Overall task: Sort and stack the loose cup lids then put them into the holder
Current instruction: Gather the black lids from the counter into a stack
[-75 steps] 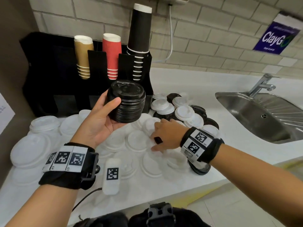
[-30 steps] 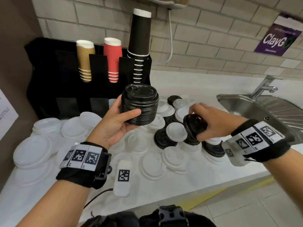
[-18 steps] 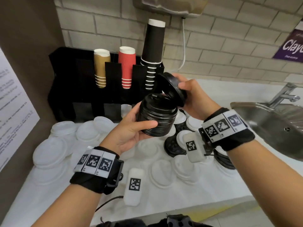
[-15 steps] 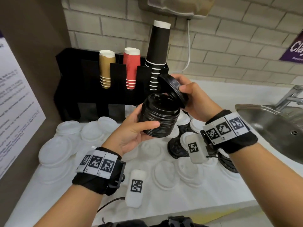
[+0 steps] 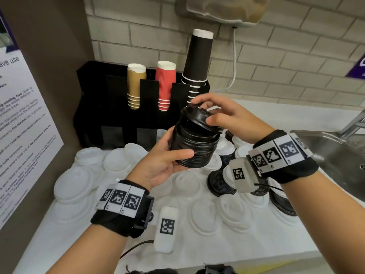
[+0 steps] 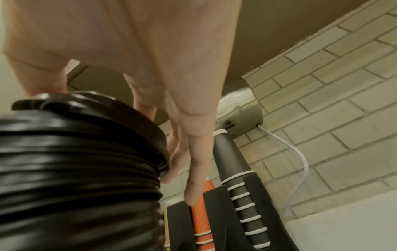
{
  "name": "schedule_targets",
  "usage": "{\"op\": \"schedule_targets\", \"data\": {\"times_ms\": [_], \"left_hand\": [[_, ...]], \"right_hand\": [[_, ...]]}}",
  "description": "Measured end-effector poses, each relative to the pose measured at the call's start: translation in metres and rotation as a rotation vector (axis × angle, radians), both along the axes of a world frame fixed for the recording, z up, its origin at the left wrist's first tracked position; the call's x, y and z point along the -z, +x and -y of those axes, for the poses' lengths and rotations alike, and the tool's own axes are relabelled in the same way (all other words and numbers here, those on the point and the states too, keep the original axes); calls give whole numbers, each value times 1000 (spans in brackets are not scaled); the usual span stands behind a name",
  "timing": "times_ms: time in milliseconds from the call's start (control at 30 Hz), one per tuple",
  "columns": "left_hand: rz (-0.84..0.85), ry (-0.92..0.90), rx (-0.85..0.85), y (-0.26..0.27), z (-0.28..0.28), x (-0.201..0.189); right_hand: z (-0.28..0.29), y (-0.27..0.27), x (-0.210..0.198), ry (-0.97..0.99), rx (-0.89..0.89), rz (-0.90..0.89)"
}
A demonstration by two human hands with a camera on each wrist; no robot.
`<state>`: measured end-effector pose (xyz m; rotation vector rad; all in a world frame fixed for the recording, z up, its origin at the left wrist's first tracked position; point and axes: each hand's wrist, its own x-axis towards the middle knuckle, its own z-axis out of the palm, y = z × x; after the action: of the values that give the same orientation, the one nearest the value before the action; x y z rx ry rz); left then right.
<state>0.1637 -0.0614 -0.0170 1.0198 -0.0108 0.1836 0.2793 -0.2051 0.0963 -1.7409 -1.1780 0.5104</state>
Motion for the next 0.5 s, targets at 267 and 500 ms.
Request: {"op": "schedule_targets", "data": {"times_ms": [267,500], "left_hand": [[-12,-33,-15,1,-1,0],[-35,-26,-41,1,-1,-1]], "right_hand": [[-1,-4,2,-84,-48,180],[0,0,4,-98,-46,253]]}}
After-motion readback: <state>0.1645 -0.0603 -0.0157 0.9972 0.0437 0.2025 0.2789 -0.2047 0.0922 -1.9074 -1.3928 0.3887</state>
